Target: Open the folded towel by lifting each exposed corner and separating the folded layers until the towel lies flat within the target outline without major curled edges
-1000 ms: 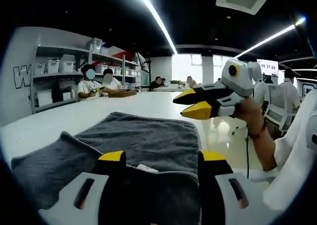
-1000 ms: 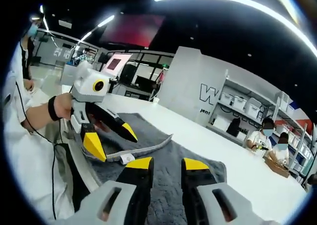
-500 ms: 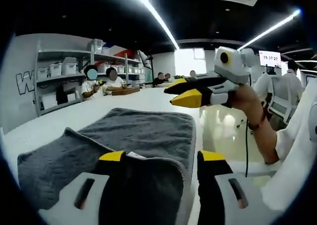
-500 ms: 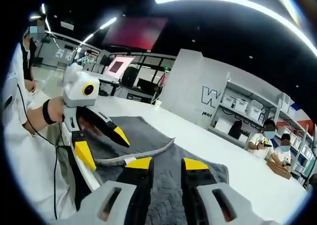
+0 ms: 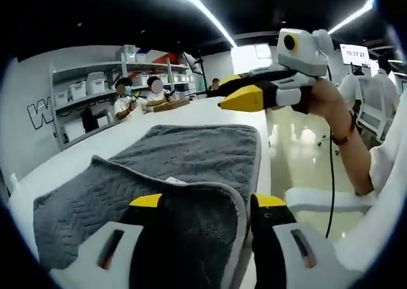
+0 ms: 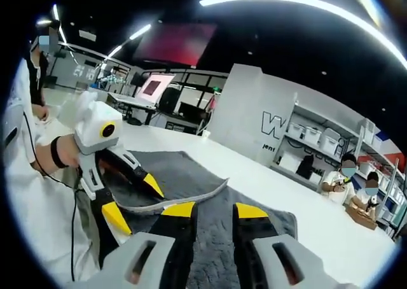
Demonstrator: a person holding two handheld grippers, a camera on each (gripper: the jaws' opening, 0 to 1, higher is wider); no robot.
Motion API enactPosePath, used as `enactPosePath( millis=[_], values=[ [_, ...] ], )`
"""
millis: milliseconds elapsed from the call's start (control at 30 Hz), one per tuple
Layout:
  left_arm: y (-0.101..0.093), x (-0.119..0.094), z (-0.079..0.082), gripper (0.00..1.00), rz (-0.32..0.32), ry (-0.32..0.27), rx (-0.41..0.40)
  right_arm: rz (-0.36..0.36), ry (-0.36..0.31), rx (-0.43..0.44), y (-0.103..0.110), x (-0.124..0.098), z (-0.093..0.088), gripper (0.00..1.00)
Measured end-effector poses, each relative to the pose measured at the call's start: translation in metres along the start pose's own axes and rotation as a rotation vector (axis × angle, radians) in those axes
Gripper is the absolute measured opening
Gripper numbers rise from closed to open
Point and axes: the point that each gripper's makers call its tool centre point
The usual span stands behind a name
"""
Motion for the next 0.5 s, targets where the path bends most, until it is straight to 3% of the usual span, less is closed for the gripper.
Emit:
enactPosePath(
  millis=[300, 400, 500],
  values=[
    [-0.0006, -0.0002, -0.0003, 0.5, 0.001, -0.001, 0.004, 0.0, -0.002, -0.005, 0.0005, -0.0001, 0.0012, 0.17],
    [-0.0011, -0.0045, 0.0036, 0.44, -0.014, -0.03, -0.049, -0.002, -0.002, -0.003, -0.0002, -0.0005, 0.0008, 0.17],
    [0.0034, -0.007, 0.0006, 0.45, 0.003, -0.019, -0.051, -0.006, 0.0, -0.002, -0.0012, -0.0004, 0.0005, 0.17]
  ],
)
Point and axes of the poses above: the point that each gripper's makers call its tool centre point, and the gripper's own axes: x roughly forward along the fingers, y roughly to its left, z roughly out of its top, and after that the axes turned 11 degrees about -y, right-handed
